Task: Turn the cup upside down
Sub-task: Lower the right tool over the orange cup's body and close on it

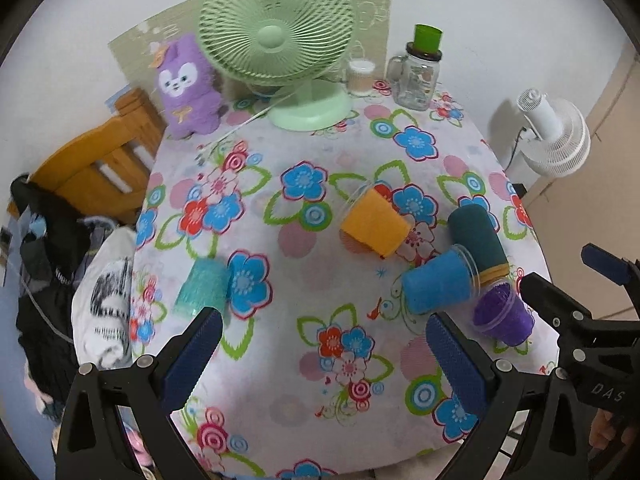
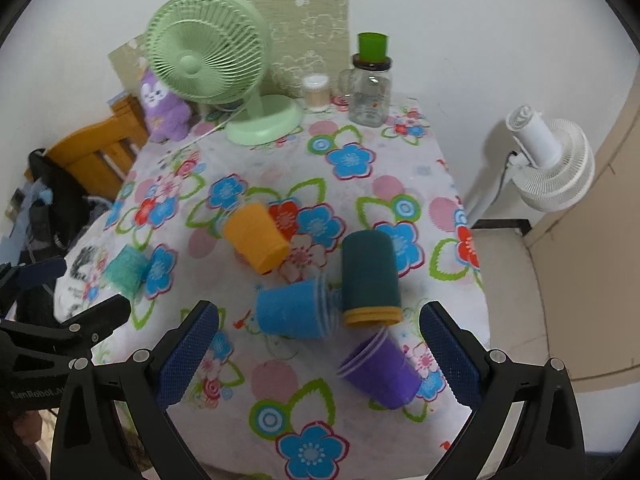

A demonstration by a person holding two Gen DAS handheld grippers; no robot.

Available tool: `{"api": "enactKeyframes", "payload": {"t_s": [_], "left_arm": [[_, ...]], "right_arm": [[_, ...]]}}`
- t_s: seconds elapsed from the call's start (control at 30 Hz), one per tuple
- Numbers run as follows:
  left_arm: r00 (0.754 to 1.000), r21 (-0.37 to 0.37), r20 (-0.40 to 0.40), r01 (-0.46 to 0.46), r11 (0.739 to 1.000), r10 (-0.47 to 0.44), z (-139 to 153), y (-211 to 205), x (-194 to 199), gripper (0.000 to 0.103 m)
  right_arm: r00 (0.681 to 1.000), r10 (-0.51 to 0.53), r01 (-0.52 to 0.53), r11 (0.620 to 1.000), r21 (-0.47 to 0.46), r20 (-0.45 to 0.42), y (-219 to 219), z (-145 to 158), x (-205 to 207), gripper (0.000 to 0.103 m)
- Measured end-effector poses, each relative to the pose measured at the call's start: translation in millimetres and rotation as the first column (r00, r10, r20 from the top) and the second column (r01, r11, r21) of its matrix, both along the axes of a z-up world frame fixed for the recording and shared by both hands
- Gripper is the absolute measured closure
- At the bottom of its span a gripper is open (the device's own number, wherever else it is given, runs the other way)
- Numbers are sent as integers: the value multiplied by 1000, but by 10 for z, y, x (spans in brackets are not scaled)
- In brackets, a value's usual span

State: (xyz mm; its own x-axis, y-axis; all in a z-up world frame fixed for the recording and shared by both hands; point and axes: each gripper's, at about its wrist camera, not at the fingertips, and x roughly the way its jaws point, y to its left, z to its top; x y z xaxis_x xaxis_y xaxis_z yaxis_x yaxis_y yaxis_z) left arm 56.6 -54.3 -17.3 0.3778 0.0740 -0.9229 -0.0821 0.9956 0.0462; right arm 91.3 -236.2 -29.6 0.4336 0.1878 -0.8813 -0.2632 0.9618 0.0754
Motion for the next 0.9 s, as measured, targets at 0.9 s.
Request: {"api": "enactKeyframes", "payload": {"t_s": [0.9], "left_arm": [[940, 18, -143, 315, 949, -309, -948, -294, 1155, 0]], "right_arm": [[988, -95, 88, 994, -62, -123, 94, -720, 932, 1]]}}
